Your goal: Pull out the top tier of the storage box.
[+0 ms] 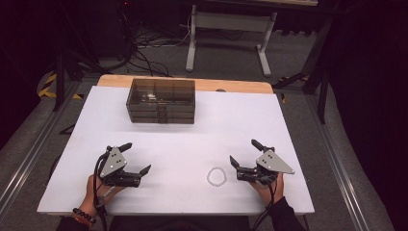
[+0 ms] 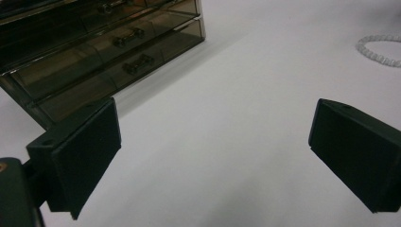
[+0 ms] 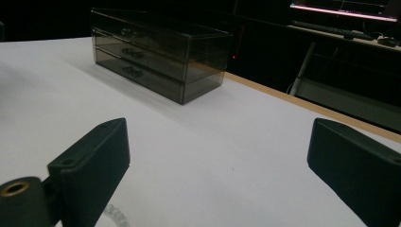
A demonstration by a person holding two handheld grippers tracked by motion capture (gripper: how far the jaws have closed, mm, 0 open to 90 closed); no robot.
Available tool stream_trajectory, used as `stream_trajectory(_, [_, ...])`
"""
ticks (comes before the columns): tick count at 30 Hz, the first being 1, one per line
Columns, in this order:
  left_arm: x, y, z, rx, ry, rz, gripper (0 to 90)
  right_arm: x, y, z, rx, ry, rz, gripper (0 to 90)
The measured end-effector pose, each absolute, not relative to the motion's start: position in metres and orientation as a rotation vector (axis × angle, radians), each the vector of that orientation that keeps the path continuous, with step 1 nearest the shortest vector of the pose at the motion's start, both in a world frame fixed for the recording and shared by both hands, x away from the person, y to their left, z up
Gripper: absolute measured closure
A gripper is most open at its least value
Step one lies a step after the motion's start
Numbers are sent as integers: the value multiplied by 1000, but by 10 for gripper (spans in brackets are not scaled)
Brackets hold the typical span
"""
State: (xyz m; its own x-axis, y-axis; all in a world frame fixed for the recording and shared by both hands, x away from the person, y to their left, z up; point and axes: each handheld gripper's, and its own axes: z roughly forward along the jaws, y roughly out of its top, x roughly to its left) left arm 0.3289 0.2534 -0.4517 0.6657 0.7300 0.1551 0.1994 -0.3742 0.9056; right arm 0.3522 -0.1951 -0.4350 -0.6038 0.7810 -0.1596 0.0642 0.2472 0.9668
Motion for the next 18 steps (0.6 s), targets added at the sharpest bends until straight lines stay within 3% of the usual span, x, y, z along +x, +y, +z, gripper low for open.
stream_trajectory(18, [353,231,-449,1929,752,749,84,355,-198,-437,813,1840,1377,82])
